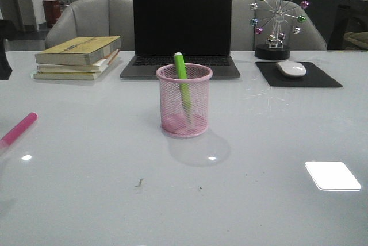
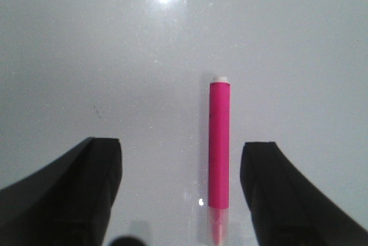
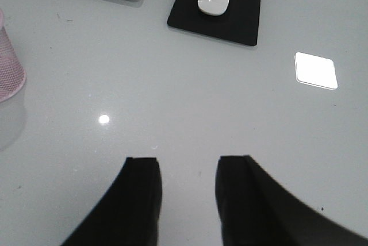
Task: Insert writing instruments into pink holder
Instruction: 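Lower the left gripper over the pink marker and close on it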
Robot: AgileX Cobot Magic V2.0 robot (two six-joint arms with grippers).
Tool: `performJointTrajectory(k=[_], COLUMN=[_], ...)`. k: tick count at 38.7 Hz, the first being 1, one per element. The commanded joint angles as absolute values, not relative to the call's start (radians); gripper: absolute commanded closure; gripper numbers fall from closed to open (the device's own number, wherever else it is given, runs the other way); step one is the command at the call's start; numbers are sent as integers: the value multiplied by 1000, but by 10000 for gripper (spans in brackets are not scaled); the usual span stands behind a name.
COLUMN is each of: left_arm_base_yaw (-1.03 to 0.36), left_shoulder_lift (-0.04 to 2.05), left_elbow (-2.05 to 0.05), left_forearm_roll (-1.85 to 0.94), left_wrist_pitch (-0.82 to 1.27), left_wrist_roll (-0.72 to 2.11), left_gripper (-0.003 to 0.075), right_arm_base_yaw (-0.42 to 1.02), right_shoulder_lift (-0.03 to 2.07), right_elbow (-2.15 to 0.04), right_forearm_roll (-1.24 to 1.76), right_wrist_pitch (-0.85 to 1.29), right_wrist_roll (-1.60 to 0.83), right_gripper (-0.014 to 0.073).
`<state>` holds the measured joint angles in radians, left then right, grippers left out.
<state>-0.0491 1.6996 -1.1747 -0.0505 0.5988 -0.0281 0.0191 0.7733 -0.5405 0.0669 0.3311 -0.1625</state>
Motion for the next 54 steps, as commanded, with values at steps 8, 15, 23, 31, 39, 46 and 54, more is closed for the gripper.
performJointTrajectory(k=[8, 15, 23, 31, 39, 46, 54], left_arm_base_yaw=[-56, -56, -56, -56, -56, -56, -56], left_shoulder_lift=[1727, 1741, 1771, 1798, 1800, 1801, 1801], left_elbow=[-1211, -1211, -1211, -1211, -1211, -1211, -1211], left_forearm_roll=[-59, -80, -160, -164, -164, -164, -164], left_wrist_pitch=[585, 589, 618, 638, 638, 640, 645], left_wrist_roll=[-28, -9, 70, 70, 87, 93, 111], left_gripper=[220, 220, 220, 220, 220, 220, 220], right_arm_base_yaw=[14, 14, 14, 14, 14, 14, 14], right_shoulder_lift=[764, 764, 764, 764, 764, 764, 764], right_elbow=[-570, -570, -570, -570, -570, -570, -570], right_forearm_roll=[59, 59, 59, 59, 59, 59, 59], right_wrist_pitch=[263, 263, 263, 263, 263, 263, 263], right_wrist_roll=[-169, -169, -169, -169, -169, -169, -169], right_gripper=[225, 225, 225, 225, 225, 225, 225])
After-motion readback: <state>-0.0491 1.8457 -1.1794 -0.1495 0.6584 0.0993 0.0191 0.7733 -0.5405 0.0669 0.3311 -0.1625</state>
